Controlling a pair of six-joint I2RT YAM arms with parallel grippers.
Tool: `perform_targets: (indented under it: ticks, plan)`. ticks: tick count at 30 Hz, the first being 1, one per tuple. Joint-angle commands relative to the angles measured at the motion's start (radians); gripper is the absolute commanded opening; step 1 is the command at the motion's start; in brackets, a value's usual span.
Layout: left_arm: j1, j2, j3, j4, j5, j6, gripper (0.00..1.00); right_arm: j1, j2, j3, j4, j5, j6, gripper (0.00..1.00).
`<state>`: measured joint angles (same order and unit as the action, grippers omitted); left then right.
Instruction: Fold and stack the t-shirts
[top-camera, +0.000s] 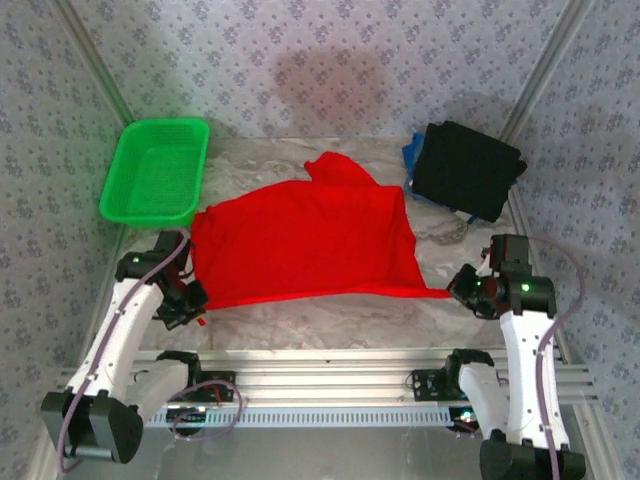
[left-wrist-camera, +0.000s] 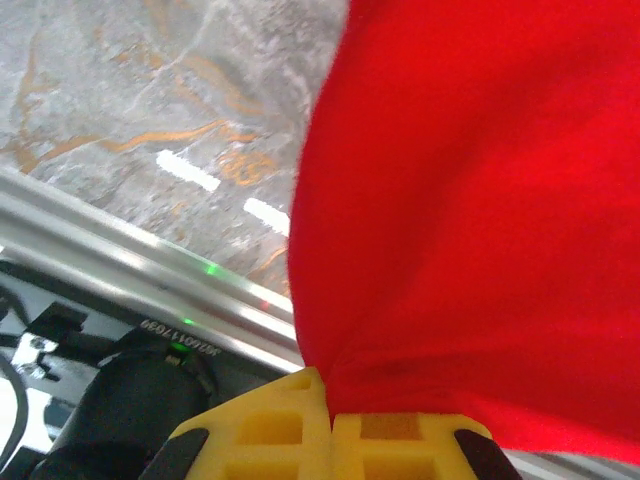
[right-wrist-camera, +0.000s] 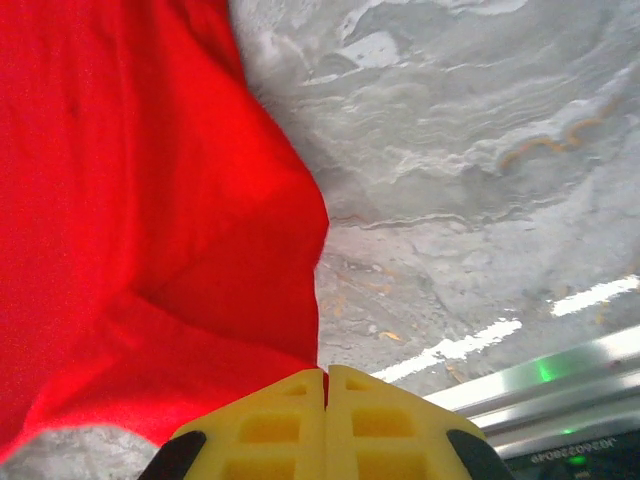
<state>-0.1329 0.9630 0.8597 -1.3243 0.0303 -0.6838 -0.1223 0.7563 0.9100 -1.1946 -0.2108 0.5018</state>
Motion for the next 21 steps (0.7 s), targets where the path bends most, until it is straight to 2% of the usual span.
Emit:
perform_targets:
  ticks: [1, 6, 8, 14, 21]
  plan:
    - [-0.042, 0.018, 0.015, -0.045, -0.071, -0.055, 0.0, 0.012, -0.006, 0.031, -0.059, 0.078, 0.007, 0.0]
    - [-0.205, 0.173, 0.06, 0.037, -0.12, -0.092, 0.0, 0.072, 0.054, 0.003, 0.029, 0.097, -0.018, 0.0]
    - [-0.239, 0.217, 0.069, 0.044, -0.148, -0.112, 0.0, 0.102, 0.079, 0.0, 0.06, 0.118, -0.029, 0.0]
    - [-0.213, 0.201, 0.045, 0.072, -0.167, -0.128, 0.0, 0.199, 0.177, -0.003, 0.187, 0.106, -0.05, 0.0]
    - [-0.086, 0.15, 0.022, 0.073, -0.166, -0.065, 0.0, 0.263, 0.337, -0.007, 0.318, 0.085, -0.071, 0.0]
